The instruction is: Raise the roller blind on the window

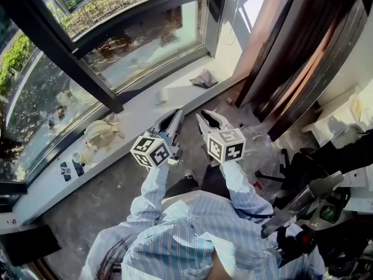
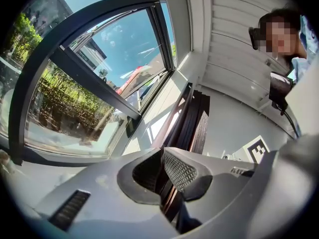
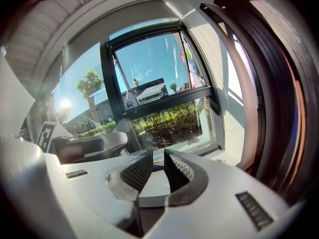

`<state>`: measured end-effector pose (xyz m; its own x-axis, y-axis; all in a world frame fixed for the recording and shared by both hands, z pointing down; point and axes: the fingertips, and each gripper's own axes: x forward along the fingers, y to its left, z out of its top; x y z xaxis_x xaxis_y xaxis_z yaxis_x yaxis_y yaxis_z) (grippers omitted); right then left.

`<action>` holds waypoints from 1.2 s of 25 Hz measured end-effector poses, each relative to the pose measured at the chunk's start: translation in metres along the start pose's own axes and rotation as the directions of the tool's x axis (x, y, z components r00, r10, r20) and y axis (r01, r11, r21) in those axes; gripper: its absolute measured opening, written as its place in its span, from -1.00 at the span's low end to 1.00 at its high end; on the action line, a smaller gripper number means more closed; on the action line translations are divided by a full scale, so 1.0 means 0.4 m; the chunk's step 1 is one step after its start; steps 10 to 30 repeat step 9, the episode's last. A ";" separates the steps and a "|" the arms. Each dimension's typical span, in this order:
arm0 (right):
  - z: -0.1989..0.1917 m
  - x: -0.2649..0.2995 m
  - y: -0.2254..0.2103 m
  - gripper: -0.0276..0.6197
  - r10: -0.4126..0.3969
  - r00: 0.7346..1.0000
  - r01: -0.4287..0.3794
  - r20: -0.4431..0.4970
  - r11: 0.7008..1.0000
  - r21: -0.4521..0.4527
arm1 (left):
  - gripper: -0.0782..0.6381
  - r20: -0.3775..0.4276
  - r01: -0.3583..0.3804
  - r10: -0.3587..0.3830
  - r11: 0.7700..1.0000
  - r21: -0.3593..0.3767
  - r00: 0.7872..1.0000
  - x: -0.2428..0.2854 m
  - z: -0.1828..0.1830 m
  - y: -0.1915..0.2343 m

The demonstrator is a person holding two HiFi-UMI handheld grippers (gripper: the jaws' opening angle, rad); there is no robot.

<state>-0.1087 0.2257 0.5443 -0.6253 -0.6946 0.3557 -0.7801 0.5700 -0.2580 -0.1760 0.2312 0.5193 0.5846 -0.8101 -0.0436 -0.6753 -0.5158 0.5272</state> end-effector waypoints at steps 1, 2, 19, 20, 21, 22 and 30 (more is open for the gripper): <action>0.002 0.000 0.000 -0.69 -0.002 1.000 0.002 0.001 1.000 -0.002 | -0.73 0.002 0.001 -0.001 1.000 -0.001 1.000 -0.001 0.001 0.001; 0.003 0.000 0.001 -0.69 -0.002 1.000 0.002 0.003 1.000 -0.004 | -0.73 0.004 0.001 -0.001 1.000 -0.002 1.000 -0.003 0.001 0.001; 0.006 -0.008 0.001 -0.69 0.002 1.000 -0.002 0.007 1.000 -0.006 | -0.73 0.007 -0.013 0.013 1.000 -0.008 1.000 -0.009 -0.004 0.005; 0.006 -0.008 0.001 -0.69 0.002 1.000 -0.002 0.007 1.000 -0.006 | -0.73 0.007 -0.013 0.013 1.000 -0.008 1.000 -0.009 -0.004 0.005; 0.006 -0.008 0.001 -0.69 0.002 1.000 -0.002 0.007 1.000 -0.006 | -0.73 0.007 -0.013 0.013 1.000 -0.008 1.000 -0.009 -0.004 0.005; 0.006 -0.008 0.001 -0.69 0.002 1.000 -0.002 0.007 1.000 -0.006 | -0.73 0.007 -0.013 0.013 1.000 -0.008 1.000 -0.009 -0.004 0.005; 0.006 -0.008 0.001 -0.69 0.002 1.000 -0.002 0.007 1.000 -0.006 | -0.73 0.007 -0.013 0.013 1.000 -0.008 1.000 -0.009 -0.004 0.005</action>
